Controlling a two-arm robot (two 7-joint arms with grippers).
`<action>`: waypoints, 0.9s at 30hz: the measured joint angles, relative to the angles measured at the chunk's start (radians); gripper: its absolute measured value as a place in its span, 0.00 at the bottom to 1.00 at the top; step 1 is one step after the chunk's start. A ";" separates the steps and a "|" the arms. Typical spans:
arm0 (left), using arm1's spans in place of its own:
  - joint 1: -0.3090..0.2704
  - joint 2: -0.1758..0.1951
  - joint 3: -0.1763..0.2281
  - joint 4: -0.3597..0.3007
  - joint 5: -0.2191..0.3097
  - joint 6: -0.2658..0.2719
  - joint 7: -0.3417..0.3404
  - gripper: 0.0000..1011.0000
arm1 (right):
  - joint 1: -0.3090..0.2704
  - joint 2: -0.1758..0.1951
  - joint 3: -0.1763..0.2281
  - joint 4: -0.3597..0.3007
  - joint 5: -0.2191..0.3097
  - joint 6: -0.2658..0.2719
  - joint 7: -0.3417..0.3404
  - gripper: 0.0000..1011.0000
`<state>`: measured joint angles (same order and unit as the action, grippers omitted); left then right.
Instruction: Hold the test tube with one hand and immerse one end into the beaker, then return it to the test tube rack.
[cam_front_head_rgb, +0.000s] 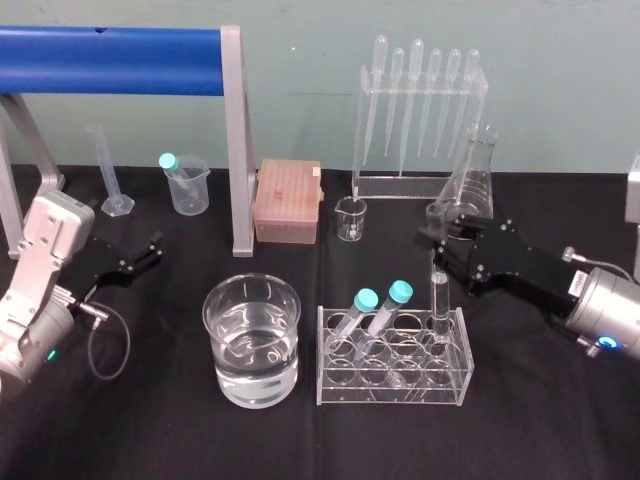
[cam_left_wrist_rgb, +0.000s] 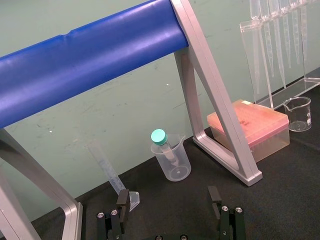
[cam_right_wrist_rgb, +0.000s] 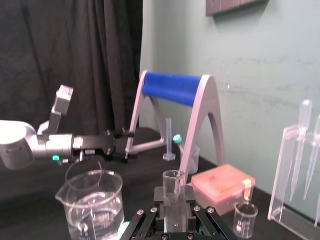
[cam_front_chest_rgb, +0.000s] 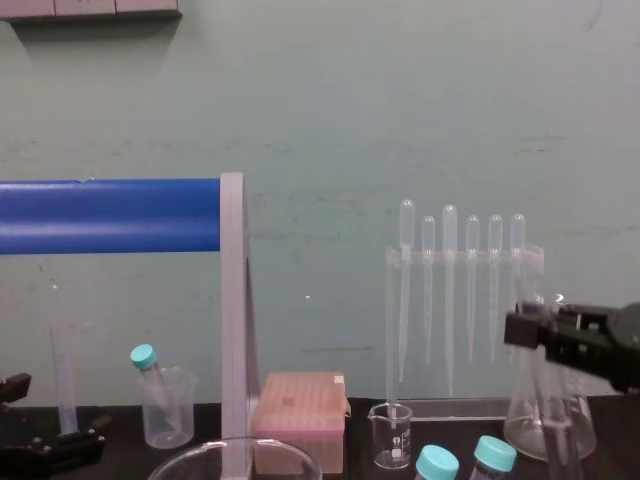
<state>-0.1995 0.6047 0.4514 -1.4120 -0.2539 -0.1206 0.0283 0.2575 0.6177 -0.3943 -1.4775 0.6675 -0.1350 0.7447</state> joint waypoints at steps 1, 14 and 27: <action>0.000 0.000 0.000 0.000 0.000 0.000 0.000 0.99 | -0.001 0.000 0.003 -0.002 0.004 -0.002 0.001 0.22; 0.000 0.000 0.000 0.000 0.000 0.000 0.000 0.99 | 0.025 -0.043 0.046 0.005 0.095 -0.066 0.046 0.22; 0.000 0.000 0.000 0.000 0.000 0.000 0.000 0.99 | 0.132 -0.113 0.021 0.127 0.101 -0.105 0.093 0.22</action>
<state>-0.1995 0.6047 0.4514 -1.4120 -0.2539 -0.1205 0.0283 0.3900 0.5047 -0.3736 -1.3506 0.7681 -0.2402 0.8373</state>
